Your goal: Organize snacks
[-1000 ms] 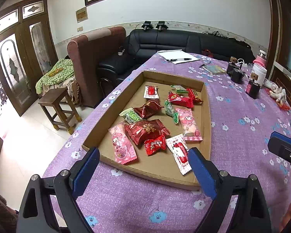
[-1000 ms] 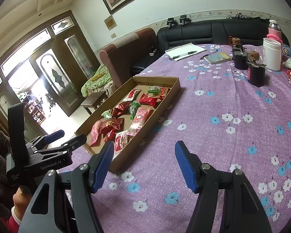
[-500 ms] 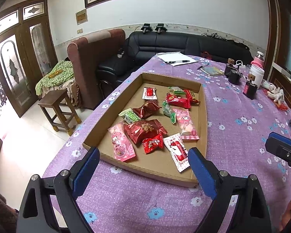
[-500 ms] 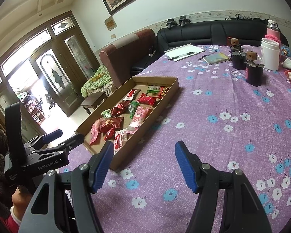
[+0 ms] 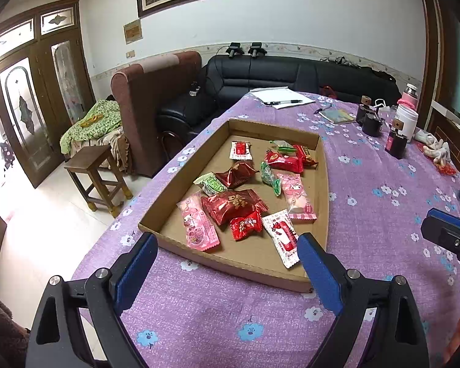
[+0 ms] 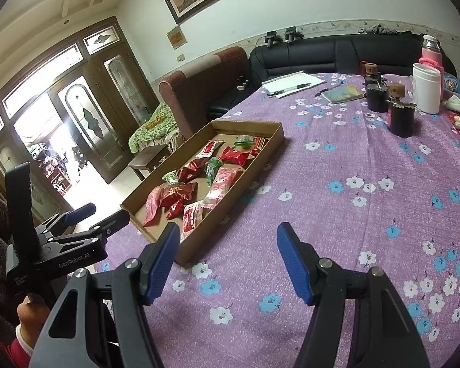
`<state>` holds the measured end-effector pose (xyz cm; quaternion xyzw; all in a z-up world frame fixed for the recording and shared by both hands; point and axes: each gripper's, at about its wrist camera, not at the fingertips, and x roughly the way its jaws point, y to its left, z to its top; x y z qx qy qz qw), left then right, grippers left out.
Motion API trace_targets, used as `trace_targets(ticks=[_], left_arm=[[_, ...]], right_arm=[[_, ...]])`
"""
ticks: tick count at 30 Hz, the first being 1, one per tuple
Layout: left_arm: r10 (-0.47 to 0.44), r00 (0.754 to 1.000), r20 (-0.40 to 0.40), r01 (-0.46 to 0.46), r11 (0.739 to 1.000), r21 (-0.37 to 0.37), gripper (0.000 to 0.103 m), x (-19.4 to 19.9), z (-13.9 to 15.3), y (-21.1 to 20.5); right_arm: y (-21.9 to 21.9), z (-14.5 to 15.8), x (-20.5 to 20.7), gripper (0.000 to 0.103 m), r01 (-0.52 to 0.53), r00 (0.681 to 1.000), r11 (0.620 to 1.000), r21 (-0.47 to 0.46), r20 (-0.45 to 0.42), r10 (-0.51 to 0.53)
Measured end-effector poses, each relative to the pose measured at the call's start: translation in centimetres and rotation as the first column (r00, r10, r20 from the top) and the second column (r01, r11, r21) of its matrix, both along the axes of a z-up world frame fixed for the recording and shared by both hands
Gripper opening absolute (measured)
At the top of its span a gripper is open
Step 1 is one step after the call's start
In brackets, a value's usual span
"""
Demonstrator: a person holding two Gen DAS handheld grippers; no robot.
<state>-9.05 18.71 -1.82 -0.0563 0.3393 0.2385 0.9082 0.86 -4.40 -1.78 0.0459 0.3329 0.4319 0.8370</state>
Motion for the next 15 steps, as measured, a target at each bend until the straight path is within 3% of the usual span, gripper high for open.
trace_targets(ticks=[9,15], left_arm=[[-0.011,0.999,0.036,0.011,1.0,0.018,0.094,-0.34,0.33,-0.36],[-0.008,1.0,0.026,0.008,1.0,-0.012,0.097,-0.21,0.25,-0.02]], right_arm=[[-0.32,0.01,-0.2,0.065,0.001,1.0,1.0,0.0,-0.002,-0.001],[-0.46,-0.01,-0.34,0.065,0.003,1.0,1.0,0.002,-0.002,-0.003]])
